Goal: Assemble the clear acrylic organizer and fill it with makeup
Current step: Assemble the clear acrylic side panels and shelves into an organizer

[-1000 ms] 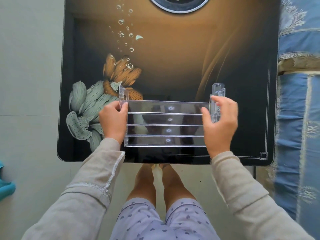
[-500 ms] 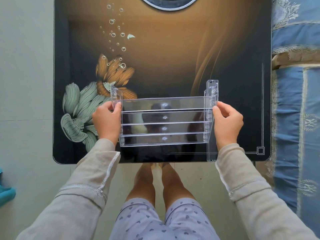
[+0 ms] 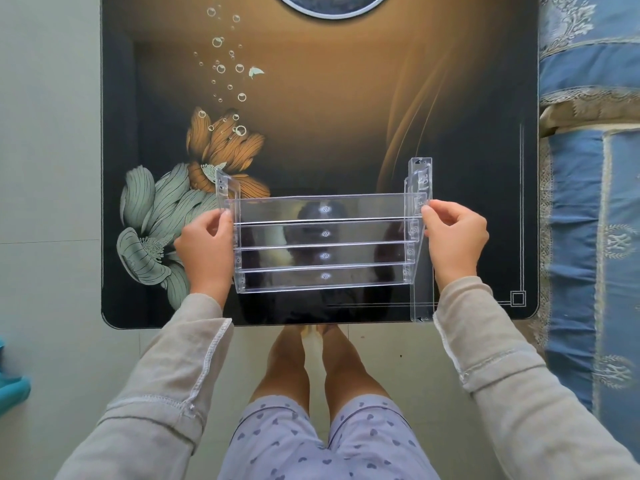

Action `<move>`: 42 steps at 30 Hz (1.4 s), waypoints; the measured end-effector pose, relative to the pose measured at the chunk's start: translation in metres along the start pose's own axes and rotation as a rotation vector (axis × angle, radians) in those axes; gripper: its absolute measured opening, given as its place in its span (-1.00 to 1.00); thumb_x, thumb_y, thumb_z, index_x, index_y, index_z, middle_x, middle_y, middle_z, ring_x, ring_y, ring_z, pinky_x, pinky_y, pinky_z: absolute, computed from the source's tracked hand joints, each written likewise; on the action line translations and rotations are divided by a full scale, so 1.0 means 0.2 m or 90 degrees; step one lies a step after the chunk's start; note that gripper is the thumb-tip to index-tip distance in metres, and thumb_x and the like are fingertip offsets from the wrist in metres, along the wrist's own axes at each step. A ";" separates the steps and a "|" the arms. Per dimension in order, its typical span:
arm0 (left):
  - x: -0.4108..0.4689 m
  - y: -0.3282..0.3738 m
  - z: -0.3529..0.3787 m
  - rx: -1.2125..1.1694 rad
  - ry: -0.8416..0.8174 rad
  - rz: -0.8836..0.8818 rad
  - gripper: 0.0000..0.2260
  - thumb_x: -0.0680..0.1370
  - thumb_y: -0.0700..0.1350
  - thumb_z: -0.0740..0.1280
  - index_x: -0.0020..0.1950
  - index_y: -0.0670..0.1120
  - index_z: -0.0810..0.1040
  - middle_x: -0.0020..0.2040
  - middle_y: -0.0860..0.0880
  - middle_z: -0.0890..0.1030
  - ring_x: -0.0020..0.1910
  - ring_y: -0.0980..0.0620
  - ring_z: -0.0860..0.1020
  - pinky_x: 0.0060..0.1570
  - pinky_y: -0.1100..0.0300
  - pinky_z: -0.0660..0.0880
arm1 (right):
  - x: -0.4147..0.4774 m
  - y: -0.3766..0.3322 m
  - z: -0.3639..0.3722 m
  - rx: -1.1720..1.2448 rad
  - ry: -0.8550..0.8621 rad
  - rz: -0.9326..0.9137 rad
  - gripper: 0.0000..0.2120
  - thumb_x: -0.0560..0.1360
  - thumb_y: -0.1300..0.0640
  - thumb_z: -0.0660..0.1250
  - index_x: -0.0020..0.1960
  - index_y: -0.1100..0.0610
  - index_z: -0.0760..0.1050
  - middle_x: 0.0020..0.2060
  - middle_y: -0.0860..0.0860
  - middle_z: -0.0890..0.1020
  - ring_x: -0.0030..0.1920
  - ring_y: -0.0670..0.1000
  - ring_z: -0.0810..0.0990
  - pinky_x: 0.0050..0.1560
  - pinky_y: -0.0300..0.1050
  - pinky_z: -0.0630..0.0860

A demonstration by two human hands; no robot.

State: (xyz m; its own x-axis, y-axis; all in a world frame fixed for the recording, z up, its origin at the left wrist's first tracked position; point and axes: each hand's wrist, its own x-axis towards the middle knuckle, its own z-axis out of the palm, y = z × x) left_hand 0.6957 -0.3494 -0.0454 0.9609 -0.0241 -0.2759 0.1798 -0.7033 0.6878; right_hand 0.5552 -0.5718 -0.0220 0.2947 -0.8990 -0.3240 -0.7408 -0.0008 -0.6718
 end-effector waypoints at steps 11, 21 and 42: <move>-0.02 0.00 -0.01 0.043 0.005 0.014 -0.77 0.54 -0.14 0.27 0.08 -0.23 0.63 -0.21 0.03 0.55 -0.19 0.05 0.49 -0.13 0.34 0.35 | 0.01 0.04 0.02 -0.079 0.023 -0.072 -0.86 0.48 0.26 0.29 -0.01 0.26 0.58 -0.12 0.15 0.66 -0.18 -0.05 0.53 -0.07 -0.28 0.44; 0.05 0.03 0.01 -0.129 -0.071 -0.214 -0.91 0.51 -0.22 0.27 -0.13 -0.04 0.46 -0.06 -0.15 0.55 -0.25 0.05 0.48 -0.09 0.07 0.46 | 0.04 0.02 0.03 -0.132 0.002 -0.084 -0.91 0.47 0.30 0.26 -0.08 0.28 0.52 -0.14 0.18 0.62 -0.19 0.00 0.49 -0.10 -0.21 0.40; 0.01 0.05 0.00 -0.170 -0.102 -0.173 -0.83 0.54 -0.27 0.23 0.01 0.00 0.44 -0.22 0.06 0.51 -0.19 0.03 0.51 0.04 -0.06 0.53 | 0.07 0.37 0.01 -0.174 -0.085 0.037 -0.71 0.49 0.08 0.32 0.14 0.21 0.48 0.03 0.15 0.56 -0.03 0.04 0.50 -0.02 -0.13 0.41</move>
State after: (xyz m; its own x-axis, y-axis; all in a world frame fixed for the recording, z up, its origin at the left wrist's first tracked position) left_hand 0.6999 -0.3569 -0.0387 0.8299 0.0111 -0.5579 0.4904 -0.4914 0.7197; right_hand 0.5068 -0.5837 -0.0775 0.3098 -0.8355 -0.4539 -0.8884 -0.0844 -0.4512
